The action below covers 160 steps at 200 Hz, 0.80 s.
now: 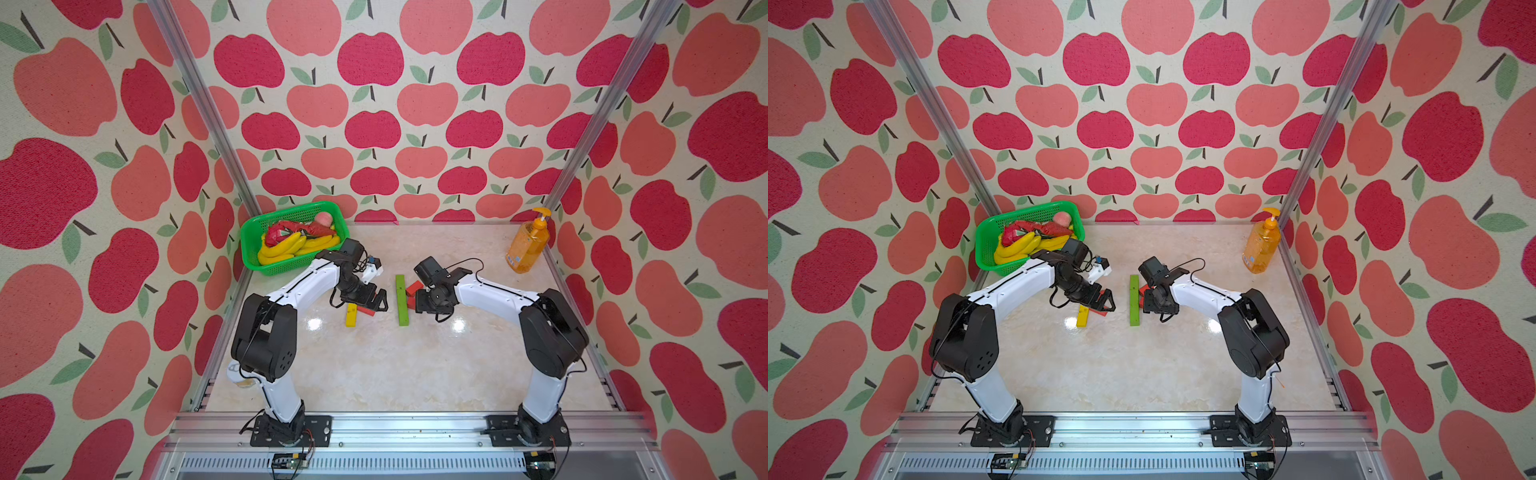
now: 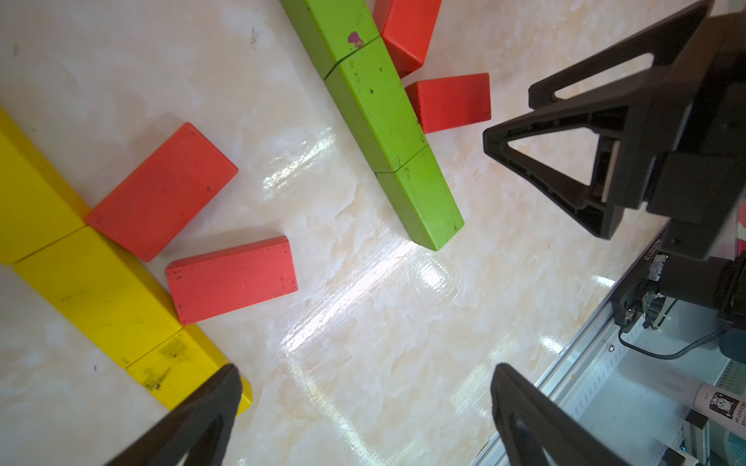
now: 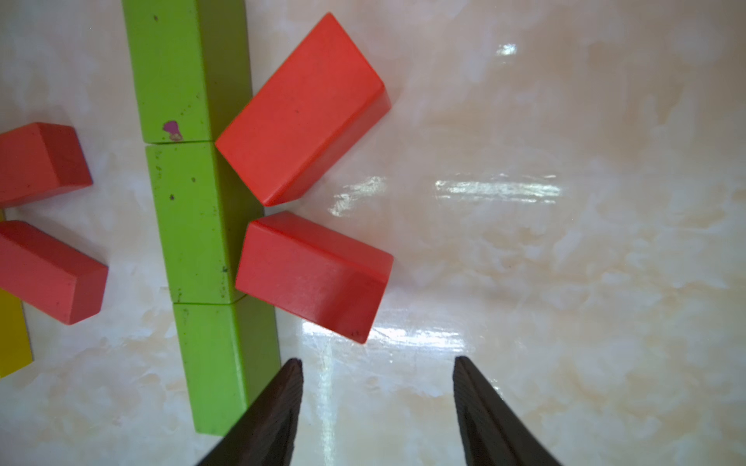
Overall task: Assemble the letter k with building blocks
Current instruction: Assemble the building block at the center of the board.
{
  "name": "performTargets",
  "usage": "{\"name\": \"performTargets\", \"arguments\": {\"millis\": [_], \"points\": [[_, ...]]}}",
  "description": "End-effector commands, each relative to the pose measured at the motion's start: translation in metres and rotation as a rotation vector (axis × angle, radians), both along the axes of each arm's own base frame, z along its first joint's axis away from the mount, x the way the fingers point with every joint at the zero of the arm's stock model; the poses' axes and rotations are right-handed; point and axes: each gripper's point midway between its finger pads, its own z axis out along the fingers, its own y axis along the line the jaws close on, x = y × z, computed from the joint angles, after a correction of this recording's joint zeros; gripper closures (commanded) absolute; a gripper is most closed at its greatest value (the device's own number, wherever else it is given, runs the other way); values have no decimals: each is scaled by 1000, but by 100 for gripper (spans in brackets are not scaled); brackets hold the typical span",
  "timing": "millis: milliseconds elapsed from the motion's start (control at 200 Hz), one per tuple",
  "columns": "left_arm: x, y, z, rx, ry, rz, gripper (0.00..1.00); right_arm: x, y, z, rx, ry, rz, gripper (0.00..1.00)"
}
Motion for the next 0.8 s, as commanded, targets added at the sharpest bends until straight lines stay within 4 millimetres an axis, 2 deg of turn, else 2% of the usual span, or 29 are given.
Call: {"name": "performTargets", "arguments": {"millis": [0,795], "points": [[0,1,-2,24,3,-18,1,3,8,-2,1,7,37,36],[-2,1,-8,43,14,-24,1,1,18,-18,12,42,55,37]]}}
